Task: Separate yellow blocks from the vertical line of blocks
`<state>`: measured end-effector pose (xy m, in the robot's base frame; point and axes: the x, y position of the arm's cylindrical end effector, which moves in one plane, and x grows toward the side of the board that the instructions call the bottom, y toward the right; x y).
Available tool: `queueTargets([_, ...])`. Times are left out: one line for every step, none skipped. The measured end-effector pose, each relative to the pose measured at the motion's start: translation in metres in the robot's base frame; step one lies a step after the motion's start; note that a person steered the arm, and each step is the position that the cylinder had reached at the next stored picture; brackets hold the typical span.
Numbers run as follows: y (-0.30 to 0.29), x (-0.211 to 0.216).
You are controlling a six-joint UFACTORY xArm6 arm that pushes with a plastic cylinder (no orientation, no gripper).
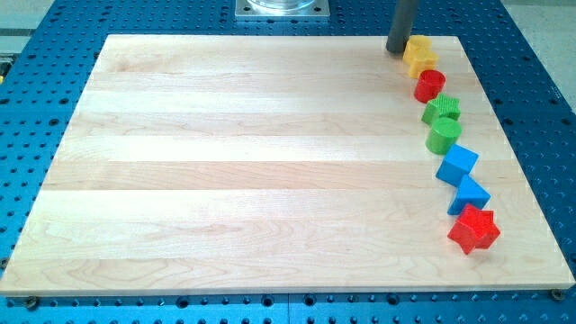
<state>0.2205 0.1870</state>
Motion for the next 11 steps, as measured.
queueTargets([0.000,0.000])
queueTargets([0.000,0.000])
queueTargets([0.005,-0.005])
queueTargets([0.027,-0.028])
queueTargets([0.084,-0.021])
queueTargets([0.059,-0.012])
queueTargets([-0.003,0.024])
queueTargets([-0.030,0.033])
queueTargets([0.023,0.008])
queueTargets([0.086,0.023])
queueTargets([0.065,0.045])
